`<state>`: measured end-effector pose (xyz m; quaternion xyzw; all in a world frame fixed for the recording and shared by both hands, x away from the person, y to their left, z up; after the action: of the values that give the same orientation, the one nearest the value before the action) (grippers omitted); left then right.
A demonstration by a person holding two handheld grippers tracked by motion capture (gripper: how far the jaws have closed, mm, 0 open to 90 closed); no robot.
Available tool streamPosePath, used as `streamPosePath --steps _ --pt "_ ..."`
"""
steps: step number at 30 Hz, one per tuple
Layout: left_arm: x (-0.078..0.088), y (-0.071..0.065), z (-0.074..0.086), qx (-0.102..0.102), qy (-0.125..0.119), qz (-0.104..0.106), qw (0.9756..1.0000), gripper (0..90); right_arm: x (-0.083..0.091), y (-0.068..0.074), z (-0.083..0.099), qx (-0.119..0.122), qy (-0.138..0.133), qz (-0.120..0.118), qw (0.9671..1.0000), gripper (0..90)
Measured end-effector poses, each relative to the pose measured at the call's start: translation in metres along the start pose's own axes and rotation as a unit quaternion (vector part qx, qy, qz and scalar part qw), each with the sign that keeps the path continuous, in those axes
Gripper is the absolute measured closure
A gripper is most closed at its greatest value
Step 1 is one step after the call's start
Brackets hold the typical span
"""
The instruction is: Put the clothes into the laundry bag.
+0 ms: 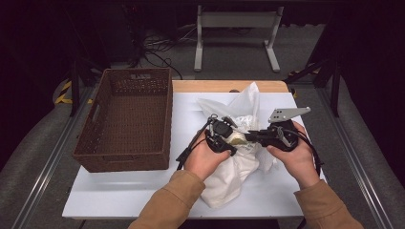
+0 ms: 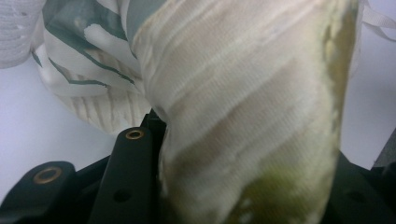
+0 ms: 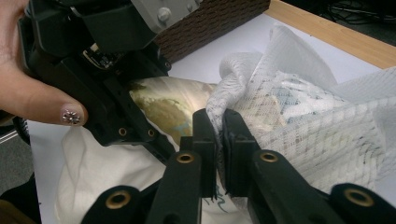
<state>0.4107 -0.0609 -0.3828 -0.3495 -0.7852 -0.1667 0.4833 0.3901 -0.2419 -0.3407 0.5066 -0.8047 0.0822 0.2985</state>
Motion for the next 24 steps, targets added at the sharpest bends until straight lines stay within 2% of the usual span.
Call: streamPosePath --steps 12,16,24 --pt "-0.008 0.005 -0.002 0.006 0.004 -0.004 1.0000 59.5 0.017 -0.004 0.009 -0.013 -0.020 0.011 0.9997 72.7" --pt "-0.007 0.005 -0.002 0.005 0.001 -0.003 1.0000 59.5 0.024 -0.007 0.017 -0.017 -0.021 0.024 0.9994 66.4" --pt "-0.005 0.006 -0.002 0.005 -0.005 -0.001 1.0000 59.5 0.035 -0.015 0.039 -0.039 -0.009 0.067 0.9970 48.6"
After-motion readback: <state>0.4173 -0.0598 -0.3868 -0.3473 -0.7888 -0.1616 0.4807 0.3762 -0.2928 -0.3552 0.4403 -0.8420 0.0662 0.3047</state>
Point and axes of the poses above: each handheld gripper's, and its own axes: x roughly backward along the jaws, z roughly out of its underside, y roughly to its left, the point moved 2 cm from there along -x, roughly forward along the jaws, and after that the axes turned 9 degrees about -z, right-handed, at the moved point
